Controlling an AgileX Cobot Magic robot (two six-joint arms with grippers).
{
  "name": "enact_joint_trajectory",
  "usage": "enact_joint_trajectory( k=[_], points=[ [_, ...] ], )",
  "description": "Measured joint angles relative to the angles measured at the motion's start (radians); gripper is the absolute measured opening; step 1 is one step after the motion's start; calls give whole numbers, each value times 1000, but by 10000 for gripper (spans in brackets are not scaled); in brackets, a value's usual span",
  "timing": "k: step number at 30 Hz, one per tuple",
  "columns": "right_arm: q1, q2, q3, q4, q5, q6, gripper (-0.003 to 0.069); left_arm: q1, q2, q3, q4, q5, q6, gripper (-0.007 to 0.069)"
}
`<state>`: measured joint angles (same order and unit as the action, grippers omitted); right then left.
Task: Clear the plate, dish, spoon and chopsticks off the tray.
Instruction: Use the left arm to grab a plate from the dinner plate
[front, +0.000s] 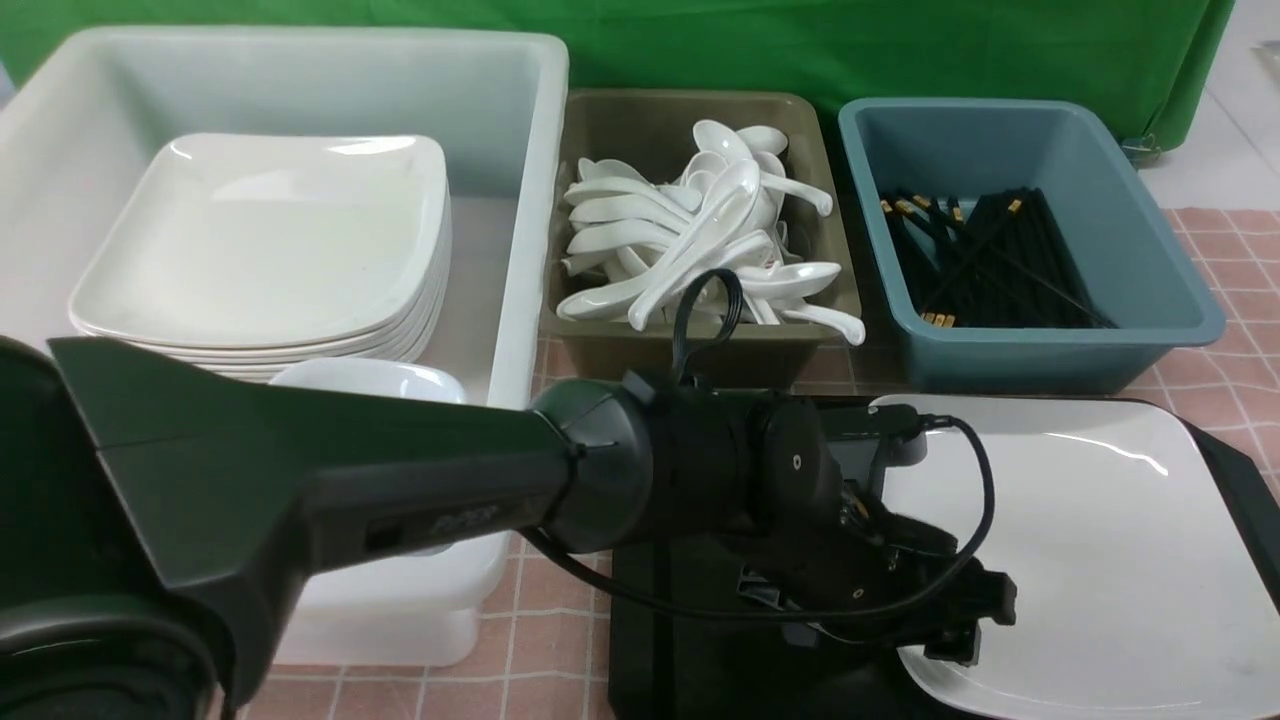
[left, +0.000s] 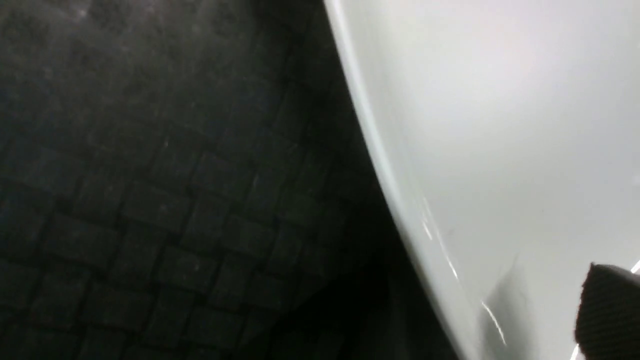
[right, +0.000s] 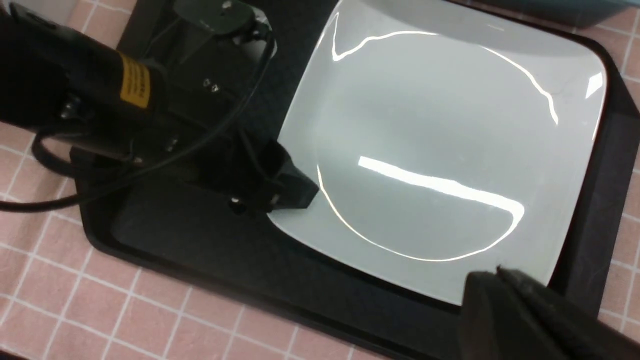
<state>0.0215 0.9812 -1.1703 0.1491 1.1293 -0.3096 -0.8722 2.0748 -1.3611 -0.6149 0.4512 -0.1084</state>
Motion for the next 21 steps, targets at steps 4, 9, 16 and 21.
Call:
enact_joint_trajectory(
  k=[4, 9, 16, 21],
  points=[
    [-1, 0, 0, 1, 0, -10, 30, 1, 7, 1, -11, -6, 0, 244],
    [-6, 0, 0, 1, 0, -17, 30, 4, 12, 1, -47, -34, -26, 64],
    [-6, 0, 0, 1, 0, -24, 30, 8, -30, 1, -37, 5, 5, 35],
    [-6, 0, 0, 2, -1, -27, 30, 25, -78, 3, -13, 10, 24, 18]
  ],
)
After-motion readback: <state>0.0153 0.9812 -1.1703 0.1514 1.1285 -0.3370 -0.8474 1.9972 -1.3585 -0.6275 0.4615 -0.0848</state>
